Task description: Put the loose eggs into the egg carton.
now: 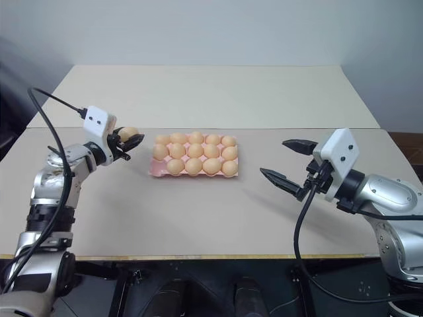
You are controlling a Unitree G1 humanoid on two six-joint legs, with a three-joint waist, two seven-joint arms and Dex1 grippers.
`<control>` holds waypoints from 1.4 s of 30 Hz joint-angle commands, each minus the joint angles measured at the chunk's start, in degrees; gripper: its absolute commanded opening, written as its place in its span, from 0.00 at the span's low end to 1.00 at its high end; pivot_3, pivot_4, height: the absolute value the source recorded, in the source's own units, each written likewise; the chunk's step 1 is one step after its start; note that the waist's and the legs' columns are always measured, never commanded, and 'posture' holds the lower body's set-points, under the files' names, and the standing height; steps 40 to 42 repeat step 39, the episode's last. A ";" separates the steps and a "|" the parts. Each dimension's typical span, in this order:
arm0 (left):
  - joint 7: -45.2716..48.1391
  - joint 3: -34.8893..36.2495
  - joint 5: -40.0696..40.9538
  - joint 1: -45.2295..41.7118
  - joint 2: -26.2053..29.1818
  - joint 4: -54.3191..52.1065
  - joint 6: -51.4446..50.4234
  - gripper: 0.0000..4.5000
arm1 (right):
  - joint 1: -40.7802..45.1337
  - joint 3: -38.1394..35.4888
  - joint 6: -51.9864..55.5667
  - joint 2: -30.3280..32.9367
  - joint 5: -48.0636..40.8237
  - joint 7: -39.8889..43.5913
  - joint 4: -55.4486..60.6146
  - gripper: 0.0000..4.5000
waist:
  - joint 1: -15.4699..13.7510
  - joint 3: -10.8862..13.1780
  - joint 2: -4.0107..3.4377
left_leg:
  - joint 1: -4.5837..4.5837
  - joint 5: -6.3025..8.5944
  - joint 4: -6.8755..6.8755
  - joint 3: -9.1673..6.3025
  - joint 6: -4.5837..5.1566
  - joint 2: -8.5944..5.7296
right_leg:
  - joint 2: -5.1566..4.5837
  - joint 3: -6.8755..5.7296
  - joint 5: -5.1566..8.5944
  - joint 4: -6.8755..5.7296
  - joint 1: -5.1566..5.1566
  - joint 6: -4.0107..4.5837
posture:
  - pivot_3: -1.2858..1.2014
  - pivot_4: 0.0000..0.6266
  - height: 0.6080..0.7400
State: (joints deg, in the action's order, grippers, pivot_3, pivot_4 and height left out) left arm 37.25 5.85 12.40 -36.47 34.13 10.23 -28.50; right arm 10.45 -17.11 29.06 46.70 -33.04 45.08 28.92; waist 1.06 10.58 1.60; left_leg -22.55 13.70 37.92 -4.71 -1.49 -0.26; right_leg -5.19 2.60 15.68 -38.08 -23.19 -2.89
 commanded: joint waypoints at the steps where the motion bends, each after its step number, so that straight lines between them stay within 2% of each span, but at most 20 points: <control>1: 6.78 -1.30 4.27 3.70 2.77 -10.15 -3.52 0.41 | 0.02 -2.49 0.26 0.04 -1.69 -1.04 2.58 1.00 | 0.00 0.00 0.00 | 0.00 0.00 0.00 0.00 0.00 0.00 | 0.00 0.00 0.00 0.00 0.00 0.00 | 0.52 0.24 1.00; 6: 7.47 -4.56 3.00 5.63 3.59 -11.55 -6.17 0.41 | 0.02 -2.51 0.22 -0.05 -2.10 -1.53 2.51 1.00 | -0.07 0.00 0.00 | 0.07 0.00 0.00 0.00 0.00 0.00 | 0.02 0.00 0.00 0.00 0.06 0.00 | 0.52 0.24 1.00; 11: 7.60 -6.03 2.89 4.29 3.05 -10.14 -6.70 0.76 | 1.19 -1.78 -0.22 0.21 -2.04 -1.90 1.62 1.00 | -0.07 0.00 0.00 | 0.04 0.01 0.00 0.00 0.01 0.01 | 0.02 0.00 0.00 0.02 0.04 0.00 | 0.52 0.24 1.00; 14: 7.33 -4.05 3.77 2.64 3.35 -9.17 -5.83 0.99 | 1.59 -1.75 -0.08 0.15 -2.14 -2.20 1.69 1.00 | -0.06 0.00 0.00 | 0.05 0.00 0.00 0.00 0.01 0.01 | 0.03 0.00 0.00 0.00 0.04 0.00 | 0.52 0.24 1.00; 17: 9.08 -0.83 5.51 1.63 5.56 -8.38 -5.14 1.00 | 1.58 -1.78 -0.02 0.12 -2.22 -2.35 1.78 1.00 | 0.09 0.00 0.00 | 0.05 0.00 0.00 0.00 0.01 0.01 | 0.03 0.00 0.00 0.00 0.04 0.00 | 0.52 0.24 1.00; 22: 15.83 7.04 10.11 4.99 13.15 -9.69 -4.28 1.00 | 1.04 -2.17 -0.01 0.41 -2.45 -1.73 1.10 1.00 | 0.92 0.00 0.00 | 0.03 0.01 -0.02 0.00 0.02 0.06 | 0.06 0.00 0.00 0.01 -0.01 0.00 | 0.52 0.24 1.00; 28: 27.39 18.46 17.11 20.40 21.88 -15.68 -5.35 1.00 | -0.06 -2.35 -1.32 0.91 -1.97 0.89 -1.84 1.00 | 1.43 0.01 -0.02 | 0.08 0.01 -0.05 0.01 0.03 0.08 | 0.05 0.01 0.01 0.02 0.03 0.00 | 0.52 0.24 1.00; 31: 30.60 24.00 19.51 30.61 21.96 -18.67 -5.17 1.00 | -0.48 -2.24 -1.67 0.75 -1.56 1.68 -3.37 1.00 | 1.38 0.01 -0.03 | 0.11 0.02 -0.06 0.01 0.03 0.09 | 0.04 0.02 0.01 0.03 0.04 0.01 | 0.52 0.24 1.00; 34: 28.37 26.49 20.66 36.70 19.70 -21.67 -5.68 1.00 | -0.17 -1.63 -1.74 0.70 -1.31 2.19 -4.77 1.00 | 1.08 0.01 -0.03 | 0.16 0.02 -0.07 0.02 0.03 0.10 | 0.04 0.02 0.01 0.02 0.10 0.01 | 0.52 0.24 1.00; 37: 27.40 27.63 22.52 39.79 18.65 -25.34 -6.64 1.00 | 0.35 -1.03 -1.84 0.98 -1.05 3.13 -5.58 1.00 | 0.74 0.01 -0.02 | 0.20 0.02 -0.06 0.02 0.02 0.09 | 0.02 0.00 0.01 0.05 0.16 0.01 | 0.52 0.24 1.00; 42: 26.23 28.30 24.07 40.00 18.22 -26.34 -7.95 1.00 | 0.76 -0.91 -1.71 1.13 -1.08 3.63 -5.98 1.00 | 0.70 0.01 -0.02 | 0.18 0.02 -0.06 0.02 0.02 0.08 | 0.01 0.01 0.01 0.06 0.15 0.01 | 0.52 0.24 1.00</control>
